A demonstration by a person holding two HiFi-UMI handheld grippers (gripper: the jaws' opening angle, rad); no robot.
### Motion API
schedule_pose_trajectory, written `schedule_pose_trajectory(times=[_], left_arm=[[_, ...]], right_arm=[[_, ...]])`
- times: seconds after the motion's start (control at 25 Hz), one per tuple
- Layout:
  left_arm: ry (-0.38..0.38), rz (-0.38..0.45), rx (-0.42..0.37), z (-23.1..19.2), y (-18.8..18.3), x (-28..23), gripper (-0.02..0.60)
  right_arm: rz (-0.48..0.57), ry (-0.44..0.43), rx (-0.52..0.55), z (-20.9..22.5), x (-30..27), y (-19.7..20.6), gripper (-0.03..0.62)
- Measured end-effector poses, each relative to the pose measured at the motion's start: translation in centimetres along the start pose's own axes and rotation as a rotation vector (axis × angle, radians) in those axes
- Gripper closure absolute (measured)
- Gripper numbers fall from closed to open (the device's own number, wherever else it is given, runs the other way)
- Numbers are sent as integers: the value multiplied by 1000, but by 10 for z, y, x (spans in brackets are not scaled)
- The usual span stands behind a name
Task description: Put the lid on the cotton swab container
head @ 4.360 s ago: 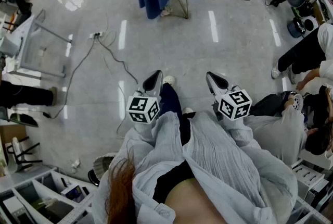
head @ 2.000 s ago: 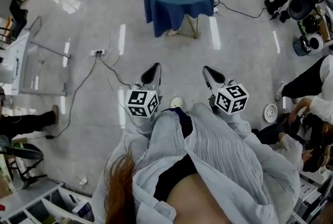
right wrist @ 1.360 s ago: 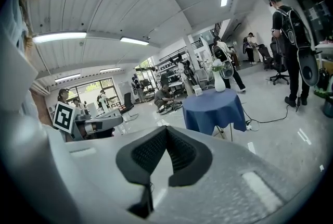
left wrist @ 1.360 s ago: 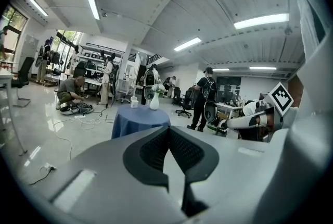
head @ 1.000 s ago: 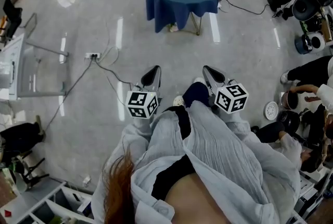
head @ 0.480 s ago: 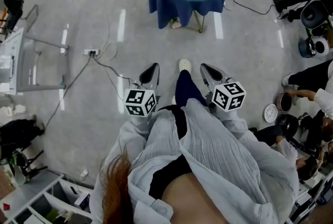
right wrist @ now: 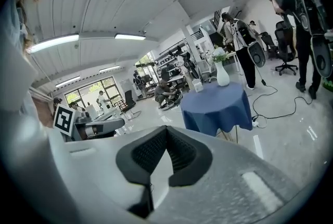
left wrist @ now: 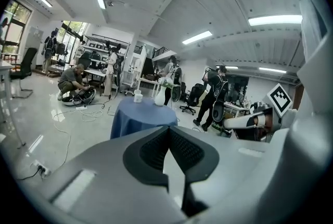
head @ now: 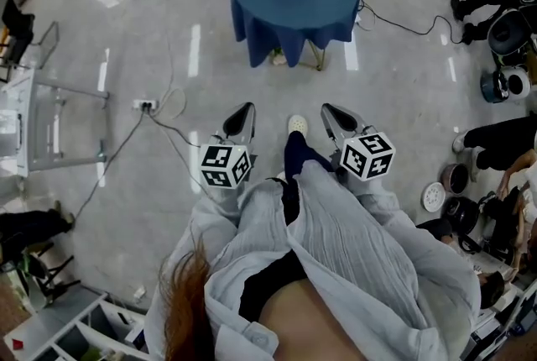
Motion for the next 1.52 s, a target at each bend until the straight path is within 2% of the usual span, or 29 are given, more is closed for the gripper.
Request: schedule_pose_trajectory(times=[0.36, 1.0, 1.2, 1.52], left_arm=[[-10, 20, -10, -30, -60, -63, 565], [-31, 32, -2, -65, -118, -144, 565], [-38, 40, 2, -66, -123, -161, 565], [-55, 4, 38, -56, -104, -157, 565]], right_arm=[[31, -5, 7, 48, -39, -71, 592], [15, -14, 17, 115, -91, -138, 592], [6, -33, 39, 126, -99, -149, 592], [-43, -51, 24, 127, -96, -133, 592]])
Point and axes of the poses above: the fingertips, and each gripper's own axes: x backward along the fingers, z to its right, y out of its underside, the point moved 3 cm from there along x, backward along the fingers, and after that the axes turned 11 degrees about -z, right-handed, at the moved point
